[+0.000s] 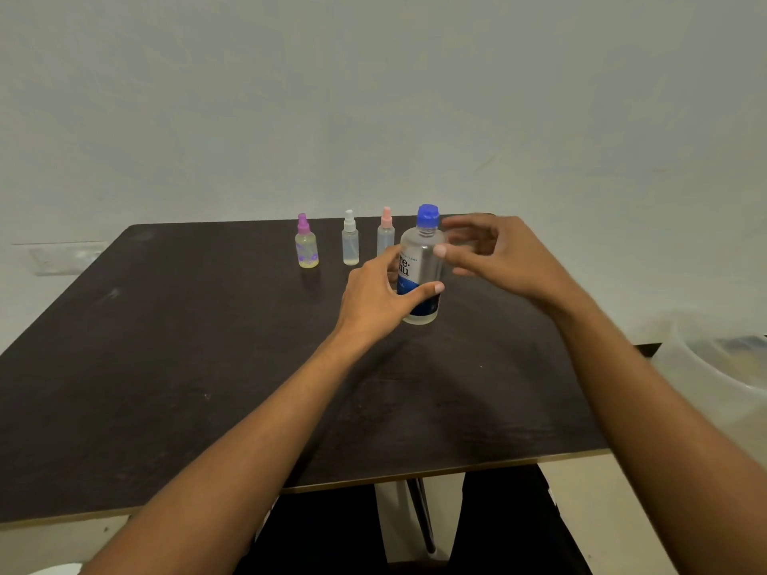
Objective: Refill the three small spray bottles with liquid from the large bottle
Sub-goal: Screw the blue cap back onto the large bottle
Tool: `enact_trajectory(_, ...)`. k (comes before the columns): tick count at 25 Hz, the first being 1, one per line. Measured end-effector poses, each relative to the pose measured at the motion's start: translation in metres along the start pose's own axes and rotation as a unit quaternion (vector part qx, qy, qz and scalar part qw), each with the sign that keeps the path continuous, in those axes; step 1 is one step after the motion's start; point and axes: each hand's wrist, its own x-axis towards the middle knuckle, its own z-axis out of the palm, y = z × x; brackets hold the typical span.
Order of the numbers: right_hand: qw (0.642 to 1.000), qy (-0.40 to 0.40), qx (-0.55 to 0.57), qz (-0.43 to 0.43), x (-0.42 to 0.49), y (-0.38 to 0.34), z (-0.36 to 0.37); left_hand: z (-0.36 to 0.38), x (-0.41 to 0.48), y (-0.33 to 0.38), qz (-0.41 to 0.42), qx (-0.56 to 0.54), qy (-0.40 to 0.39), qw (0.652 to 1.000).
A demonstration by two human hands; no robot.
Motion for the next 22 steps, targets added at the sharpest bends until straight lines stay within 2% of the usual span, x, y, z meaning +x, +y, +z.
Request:
enact_trajectory(2,0.998,0.014,0.059,0.010,-0.011,0.015,0.016,0.002,0.001,0.000,0.004,-0.008,0.002,1.000)
enact_trajectory(6,0.995,0.043,0.090,0.001,-0.014,0.030,0.031,0.009,0.002,-0.006,0.007,-0.007,-0.004,1.000)
enact_trajectory(13,0.993,0.079,0.093,0.011,-0.002,0.050,0.019,0.033,0.031,-0.004,0.016,-0.019,-0.020,0.999)
enact_trajectory(22,0.989,0.121,0.075,0.033,0.063,0.101,-0.024,0.094,0.122,0.002,0.021,-0.043,-0.030,0.998)
